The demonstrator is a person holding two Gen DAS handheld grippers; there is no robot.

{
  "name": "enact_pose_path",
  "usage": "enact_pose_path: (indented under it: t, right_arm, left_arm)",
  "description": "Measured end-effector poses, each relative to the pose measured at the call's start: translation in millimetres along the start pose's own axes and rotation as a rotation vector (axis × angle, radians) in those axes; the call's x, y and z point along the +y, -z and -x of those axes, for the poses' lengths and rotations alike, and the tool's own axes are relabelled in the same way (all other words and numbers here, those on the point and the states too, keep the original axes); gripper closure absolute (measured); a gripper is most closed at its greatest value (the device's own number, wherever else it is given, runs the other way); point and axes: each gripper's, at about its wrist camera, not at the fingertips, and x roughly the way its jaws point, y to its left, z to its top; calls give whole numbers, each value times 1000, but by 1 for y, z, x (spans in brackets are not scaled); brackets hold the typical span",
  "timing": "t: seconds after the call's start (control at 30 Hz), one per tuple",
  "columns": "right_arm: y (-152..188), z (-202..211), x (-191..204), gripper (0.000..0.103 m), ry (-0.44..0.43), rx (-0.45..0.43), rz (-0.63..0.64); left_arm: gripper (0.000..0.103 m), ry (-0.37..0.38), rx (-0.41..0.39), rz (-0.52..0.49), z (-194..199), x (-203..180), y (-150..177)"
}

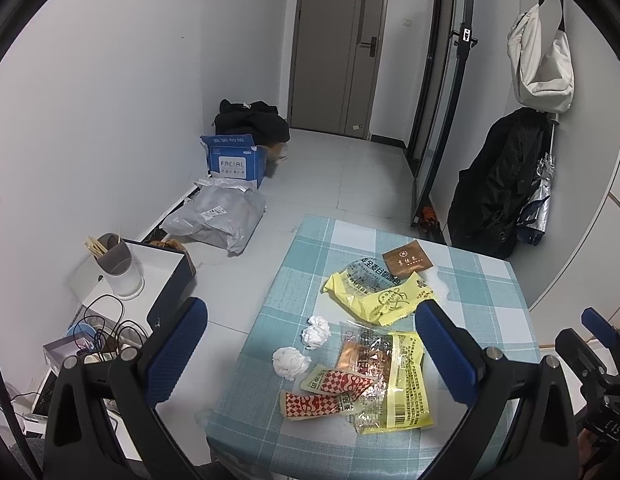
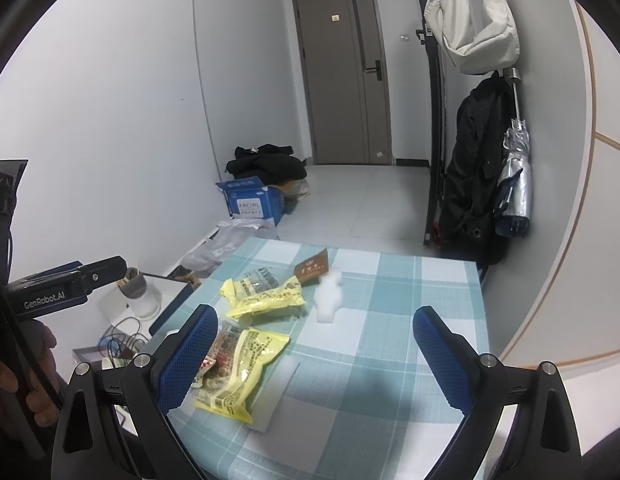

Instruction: Collect trash

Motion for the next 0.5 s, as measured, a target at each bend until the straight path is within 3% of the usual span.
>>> enact_pose_path:
  t: [0.5]
  right_arm:
    - [0,-1,-1,4,8,4,-6]
  left_arm:
    - [1,6,13,-3,-2,-1,1]
